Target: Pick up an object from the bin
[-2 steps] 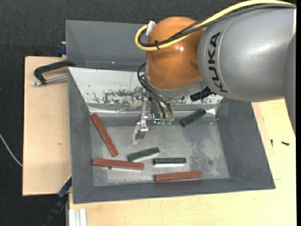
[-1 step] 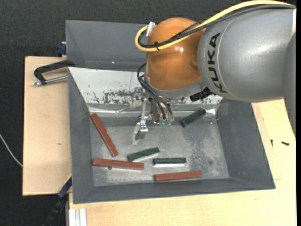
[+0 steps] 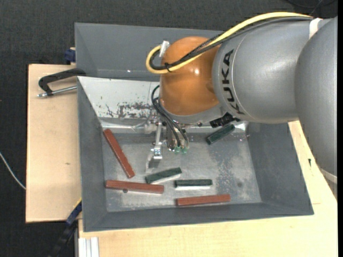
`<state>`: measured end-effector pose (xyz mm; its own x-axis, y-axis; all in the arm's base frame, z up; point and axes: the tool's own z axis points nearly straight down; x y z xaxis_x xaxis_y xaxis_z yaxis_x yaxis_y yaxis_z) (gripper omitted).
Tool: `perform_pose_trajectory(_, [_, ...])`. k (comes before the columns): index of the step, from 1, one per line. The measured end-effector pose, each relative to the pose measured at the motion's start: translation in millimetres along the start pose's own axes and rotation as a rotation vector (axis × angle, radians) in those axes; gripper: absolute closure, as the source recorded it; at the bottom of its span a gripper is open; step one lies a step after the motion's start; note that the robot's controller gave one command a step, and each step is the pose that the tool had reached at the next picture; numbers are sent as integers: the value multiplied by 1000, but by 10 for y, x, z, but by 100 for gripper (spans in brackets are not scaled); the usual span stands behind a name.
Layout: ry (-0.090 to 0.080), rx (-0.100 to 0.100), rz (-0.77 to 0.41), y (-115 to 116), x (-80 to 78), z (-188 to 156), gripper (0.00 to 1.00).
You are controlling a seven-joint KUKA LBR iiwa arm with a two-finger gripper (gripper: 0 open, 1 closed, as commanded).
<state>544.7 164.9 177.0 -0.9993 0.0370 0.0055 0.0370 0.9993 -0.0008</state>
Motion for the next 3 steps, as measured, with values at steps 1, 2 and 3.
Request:
perform_pose_trajectory(1, [-9,-4,114,-130,96,428,0])
perform_pose_trajectory(2, [-12,-5,-108,-400,223,1006,100])
perform_pose_trajectory(3, [-12,-5,-108,-400,223,1006,100])
